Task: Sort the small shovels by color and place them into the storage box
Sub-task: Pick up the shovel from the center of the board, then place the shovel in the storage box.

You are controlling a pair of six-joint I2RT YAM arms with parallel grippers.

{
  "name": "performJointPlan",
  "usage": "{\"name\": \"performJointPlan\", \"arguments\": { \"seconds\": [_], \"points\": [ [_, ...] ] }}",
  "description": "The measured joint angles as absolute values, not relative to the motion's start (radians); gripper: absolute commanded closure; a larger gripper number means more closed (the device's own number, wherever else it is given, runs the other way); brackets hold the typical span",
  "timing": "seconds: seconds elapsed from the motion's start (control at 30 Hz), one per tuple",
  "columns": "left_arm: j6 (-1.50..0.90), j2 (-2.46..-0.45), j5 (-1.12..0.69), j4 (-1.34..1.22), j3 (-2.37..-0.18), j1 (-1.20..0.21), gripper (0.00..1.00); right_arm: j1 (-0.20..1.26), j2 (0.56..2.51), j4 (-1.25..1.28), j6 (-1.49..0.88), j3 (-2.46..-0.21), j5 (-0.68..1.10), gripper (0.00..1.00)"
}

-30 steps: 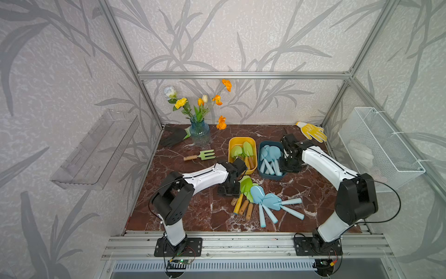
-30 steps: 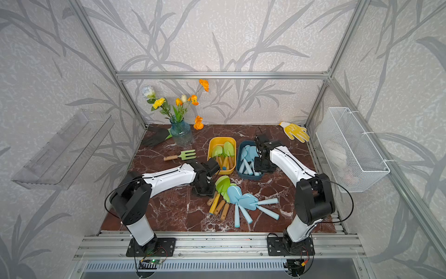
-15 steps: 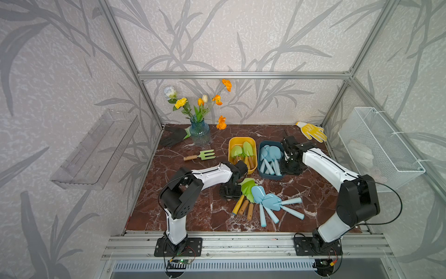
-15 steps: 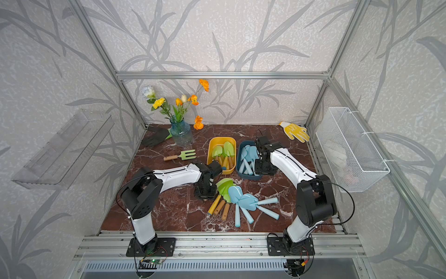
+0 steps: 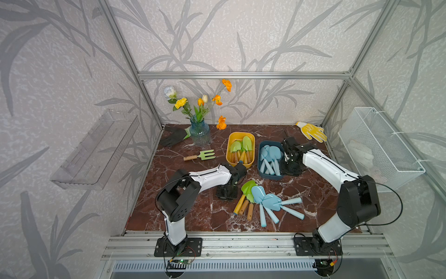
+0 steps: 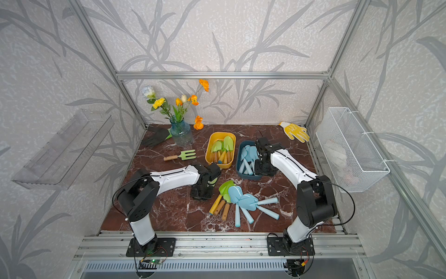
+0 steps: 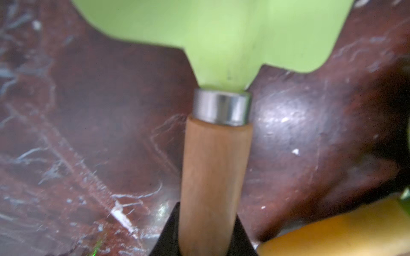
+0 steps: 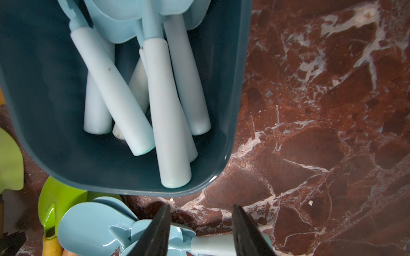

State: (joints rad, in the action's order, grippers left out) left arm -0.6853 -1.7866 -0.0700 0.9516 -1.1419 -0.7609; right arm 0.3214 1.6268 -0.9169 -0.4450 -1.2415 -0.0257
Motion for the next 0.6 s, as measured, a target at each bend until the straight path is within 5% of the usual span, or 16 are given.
{"name": "performJointPlan", "arguments": {
  "seconds": [0.33, 0.6],
  "points": [
    [-0.657, -1.548, -0.06, 1.169, -1.244, -0.755, 1.0, 0.321, 1.626, -0.909, -0.452, -1.229, -0.025, 0.53],
    [-0.52, -1.845, -0.028, 1.227, -1.75, -0.706, 1.0, 0.321, 1.581, -0.911, -0.461, -1.205, -0.027, 0.53]
  ]
}}
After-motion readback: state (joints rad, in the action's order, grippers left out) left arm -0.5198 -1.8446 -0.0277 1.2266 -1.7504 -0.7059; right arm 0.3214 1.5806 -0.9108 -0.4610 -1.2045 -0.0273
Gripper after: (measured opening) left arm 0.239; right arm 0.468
